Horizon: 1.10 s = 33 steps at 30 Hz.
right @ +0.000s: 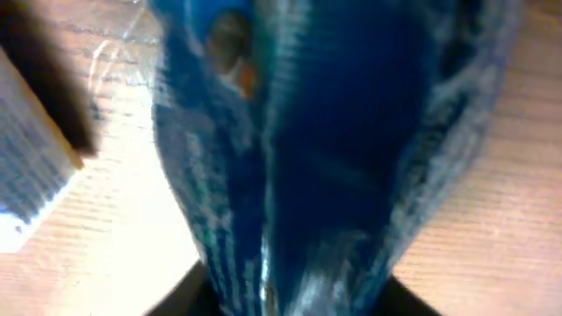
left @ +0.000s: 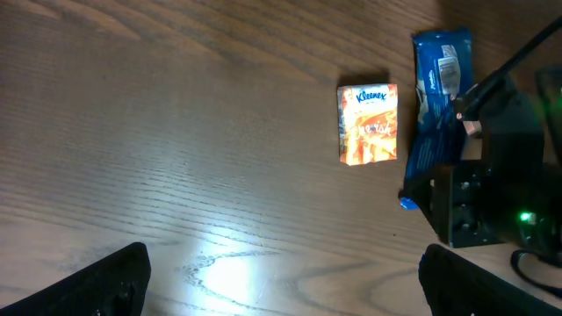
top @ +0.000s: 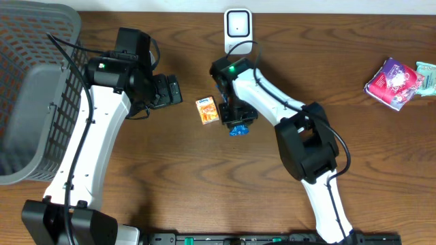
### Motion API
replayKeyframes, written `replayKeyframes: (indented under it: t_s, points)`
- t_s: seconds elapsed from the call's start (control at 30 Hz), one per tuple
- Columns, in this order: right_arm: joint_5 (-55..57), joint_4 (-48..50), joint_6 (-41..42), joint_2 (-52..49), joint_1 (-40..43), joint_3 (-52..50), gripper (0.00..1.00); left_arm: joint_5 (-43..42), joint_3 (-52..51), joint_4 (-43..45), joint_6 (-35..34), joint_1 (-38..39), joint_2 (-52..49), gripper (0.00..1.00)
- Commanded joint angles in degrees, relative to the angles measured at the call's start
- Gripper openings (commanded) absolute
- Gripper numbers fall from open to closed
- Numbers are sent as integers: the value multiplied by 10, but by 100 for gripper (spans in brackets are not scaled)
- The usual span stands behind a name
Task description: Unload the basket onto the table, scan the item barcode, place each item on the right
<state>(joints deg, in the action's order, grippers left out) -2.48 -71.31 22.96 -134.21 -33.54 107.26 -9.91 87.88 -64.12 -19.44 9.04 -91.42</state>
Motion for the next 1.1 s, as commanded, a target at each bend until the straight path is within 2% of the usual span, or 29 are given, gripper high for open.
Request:
replayKeyframes:
  t_s: [0.0, 0.03, 0.23, 0.5, 0.67, 0.77, 0.87, 0.93, 1.07]
  points:
    - [39, -6, 28, 9, -5, -8, 9, 5, 3, -2, 3, -2, -2, 98]
    - [39, -9, 28, 9, -5, -7, 1, 5, 3, -2, 3, -2, -2, 98]
    - [104, -57, 47, 23, -1, 12, 1, 5, 3, -2, 3, -2, -2, 98]
    - [356, -136, 171, 87, -7, 19, 1, 5, 3, -2, 3, -2, -2, 98]
    - [491, -148, 266, 87, -22, 11, 1, 5, 3, -2, 3, -2, -2, 98]
    - [516, -138, 315, 80, -25, -17, 1, 5, 3, -2, 3, -2, -2, 98]
    - [508, -108, 315, 78, -27, -55, 2, 5, 3, -2, 3, -2, -2, 98]
    - [506, -91, 315, 78, -31, -81, 8, 5, 3, -2, 3, -2, -2, 98]
    - [509, -40, 314, 78, -39, -153, 12, 5, 3, -2, 3, -2, -2, 98]
